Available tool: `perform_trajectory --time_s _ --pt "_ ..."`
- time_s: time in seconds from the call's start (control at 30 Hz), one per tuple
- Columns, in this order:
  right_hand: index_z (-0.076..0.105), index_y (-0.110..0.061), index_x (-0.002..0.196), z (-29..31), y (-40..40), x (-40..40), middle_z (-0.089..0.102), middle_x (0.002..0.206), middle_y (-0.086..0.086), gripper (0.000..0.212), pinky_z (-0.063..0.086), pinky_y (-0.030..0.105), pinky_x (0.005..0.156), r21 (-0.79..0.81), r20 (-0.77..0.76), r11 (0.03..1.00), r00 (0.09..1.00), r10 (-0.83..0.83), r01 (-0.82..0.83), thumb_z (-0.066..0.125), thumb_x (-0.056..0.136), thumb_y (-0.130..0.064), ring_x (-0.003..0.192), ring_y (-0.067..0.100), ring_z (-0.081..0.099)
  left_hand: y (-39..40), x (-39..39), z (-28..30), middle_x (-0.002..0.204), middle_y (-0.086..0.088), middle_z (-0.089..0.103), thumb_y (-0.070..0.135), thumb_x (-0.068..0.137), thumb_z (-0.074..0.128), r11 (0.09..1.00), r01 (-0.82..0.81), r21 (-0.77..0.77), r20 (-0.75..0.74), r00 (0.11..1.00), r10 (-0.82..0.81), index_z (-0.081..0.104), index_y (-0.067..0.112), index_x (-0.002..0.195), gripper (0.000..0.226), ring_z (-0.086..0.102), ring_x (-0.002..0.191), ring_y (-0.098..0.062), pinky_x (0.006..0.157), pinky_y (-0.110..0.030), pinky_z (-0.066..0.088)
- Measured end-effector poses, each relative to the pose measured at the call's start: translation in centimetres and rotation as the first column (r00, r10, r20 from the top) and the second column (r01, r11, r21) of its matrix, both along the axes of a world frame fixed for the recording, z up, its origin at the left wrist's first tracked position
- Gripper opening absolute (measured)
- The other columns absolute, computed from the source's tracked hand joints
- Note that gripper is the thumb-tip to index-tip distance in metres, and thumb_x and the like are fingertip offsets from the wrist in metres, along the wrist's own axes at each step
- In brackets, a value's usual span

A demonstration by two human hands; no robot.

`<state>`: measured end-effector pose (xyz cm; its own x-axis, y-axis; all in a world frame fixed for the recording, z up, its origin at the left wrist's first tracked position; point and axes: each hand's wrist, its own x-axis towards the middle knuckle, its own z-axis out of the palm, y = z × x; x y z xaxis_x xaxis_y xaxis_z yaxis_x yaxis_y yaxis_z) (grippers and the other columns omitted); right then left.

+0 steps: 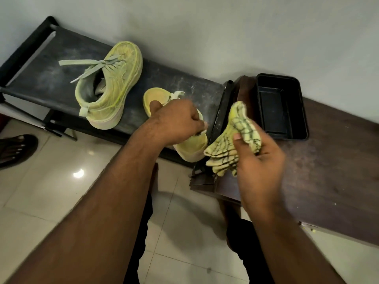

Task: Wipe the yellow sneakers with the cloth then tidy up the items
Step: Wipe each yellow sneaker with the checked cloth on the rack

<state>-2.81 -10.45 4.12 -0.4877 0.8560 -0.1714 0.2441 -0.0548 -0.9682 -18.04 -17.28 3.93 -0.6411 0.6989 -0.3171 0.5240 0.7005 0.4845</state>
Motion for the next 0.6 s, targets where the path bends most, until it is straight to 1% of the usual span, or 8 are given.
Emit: perform_trajectory --time_s 0.1,0.2,0.3,0.33,0.4,0.47,0.53,0.6 --pt "0.051 -0.012 0.135 -1.7 -1.1 -1.9 0.049 0.141 0.001 0.051 0.034 0.034 0.112 0.274 0.127 0.921 0.959 0.252 -0.278 0.056 0.086 0.000 0.134 0.009 0.040 -0.8 -1.3 -0.2 0.054 0.007 0.058 0.044 0.088 0.062 0.937 -0.218 0.273 0.231 0.960 0.156 0.067 0.019 0.059 0.039 0.056 0.064 -0.009 0.095 -0.047 0.039" --pt "0.041 -0.015 0.142 -2.8 -2.2 -2.4 0.033 0.151 0.000 0.064 0.023 0.041 0.116 0.521 0.355 0.694 0.866 0.353 -0.497 0.051 0.079 -0.009 0.144 0.018 0.020 -1.5 -2.4 -0.5 0.053 0.005 0.062 0.043 0.087 0.062 0.808 -0.379 0.452 0.371 0.903 0.216 0.069 0.017 0.060 0.038 0.061 0.063 -0.014 0.091 -0.051 0.049" --pt "0.038 -0.016 0.143 -3.1 -2.6 -2.0 0.035 0.150 0.001 0.067 0.021 0.048 0.115 0.681 0.490 0.444 0.813 0.316 -0.583 0.047 0.077 -0.017 0.143 0.025 0.019 -1.6 -2.8 -0.3 0.060 -0.008 0.060 0.032 0.093 0.061 0.702 -0.494 0.513 0.446 0.852 0.274 0.064 0.005 0.063 0.040 0.053 0.057 -0.018 0.061 -0.022 0.046" --pt "0.039 -0.015 0.142 -3.2 -1.9 -2.3 0.037 0.149 0.003 0.067 0.021 0.049 0.114 0.708 0.515 0.392 0.810 0.282 -0.587 0.048 0.076 -0.017 0.142 0.026 0.021 -1.7 -2.9 -0.2 0.063 -0.013 0.062 0.028 0.094 0.060 0.693 -0.496 0.524 0.453 0.851 0.266 0.065 0.005 0.063 0.039 0.053 0.059 -0.018 0.058 -0.015 0.045" --pt "0.038 -0.015 0.143 -3.0 -0.2 -3.4 0.036 0.149 0.002 0.069 0.021 0.051 0.114 0.696 0.518 0.461 0.829 0.211 -0.551 0.052 0.075 -0.013 0.142 0.025 0.020 -2.0 -3.0 -0.3 0.075 -0.018 0.071 0.024 0.094 0.061 0.709 -0.465 0.529 0.466 0.858 0.215 0.071 0.004 0.071 0.032 0.061 0.069 -0.021 0.070 -0.006 0.045" --pt "0.038 -0.014 0.143 -2.5 0.8 -4.4 0.036 0.150 0.002 0.067 0.023 0.051 0.115 0.629 0.463 0.609 0.862 0.205 -0.482 0.050 0.077 -0.010 0.143 0.023 0.019 -2.1 -2.9 -0.4 0.080 -0.019 0.073 0.022 0.093 0.062 0.754 -0.409 0.514 0.479 0.866 0.143 0.074 0.003 0.078 0.027 0.064 0.073 -0.022 0.080 -0.024 0.050" --pt "0.042 -0.011 0.141 -2.6 -0.1 -4.4 0.041 0.146 0.006 0.065 0.025 0.049 0.114 0.645 0.417 0.589 0.870 0.263 -0.487 0.049 0.077 -0.006 0.141 0.021 0.025 -2.2 -2.6 -0.4 0.064 -0.012 0.066 0.020 0.093 0.062 0.805 -0.330 0.494 0.460 0.884 0.081 0.069 0.000 0.069 0.033 0.056 0.062 -0.020 0.072 -0.030 0.051" --pt "0.044 -0.009 0.139 -3.2 -1.0 -3.8 0.045 0.144 0.008 0.062 0.027 0.046 0.113 0.676 0.407 0.526 0.857 0.318 -0.516 0.043 0.077 -0.009 0.138 0.019 0.029 -2.4 -2.6 -0.2 0.055 -0.010 0.048 0.020 0.093 0.061 0.831 -0.269 0.486 0.432 0.901 0.039 0.056 0.001 0.057 0.041 0.041 0.055 -0.019 0.060 -0.023 0.041"
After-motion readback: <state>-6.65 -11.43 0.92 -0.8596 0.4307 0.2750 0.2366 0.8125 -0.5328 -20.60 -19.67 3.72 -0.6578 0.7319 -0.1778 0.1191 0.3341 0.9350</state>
